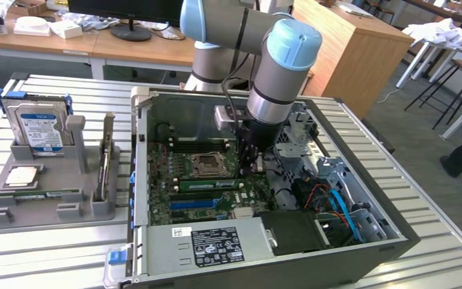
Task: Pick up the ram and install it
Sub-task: 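Press down the ram until it locks into place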
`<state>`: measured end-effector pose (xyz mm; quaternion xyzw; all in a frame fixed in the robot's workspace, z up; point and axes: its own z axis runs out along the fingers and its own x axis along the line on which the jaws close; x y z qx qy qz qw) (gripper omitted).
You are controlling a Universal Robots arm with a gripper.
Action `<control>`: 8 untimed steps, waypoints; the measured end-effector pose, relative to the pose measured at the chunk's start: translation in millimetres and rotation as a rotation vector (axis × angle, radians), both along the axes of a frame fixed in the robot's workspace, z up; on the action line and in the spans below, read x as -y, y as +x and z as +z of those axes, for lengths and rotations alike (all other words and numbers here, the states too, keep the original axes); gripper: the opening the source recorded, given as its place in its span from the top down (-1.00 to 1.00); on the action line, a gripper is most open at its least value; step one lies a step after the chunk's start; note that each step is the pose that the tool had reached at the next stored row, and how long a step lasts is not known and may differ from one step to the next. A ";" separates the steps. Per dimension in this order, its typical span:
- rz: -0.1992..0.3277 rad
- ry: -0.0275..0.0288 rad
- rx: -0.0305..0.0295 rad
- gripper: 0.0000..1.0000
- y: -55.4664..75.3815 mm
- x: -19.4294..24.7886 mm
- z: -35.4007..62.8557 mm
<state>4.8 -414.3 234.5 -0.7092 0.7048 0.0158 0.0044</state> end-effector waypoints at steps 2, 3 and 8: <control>0.000 0.0000 0.0000 0.80 0.0 0.0 0.0; 0.000 0.0000 0.0000 0.80 0.0 0.0 0.0; 0.000 0.0005 0.0001 0.80 0.0 -0.1 -1.4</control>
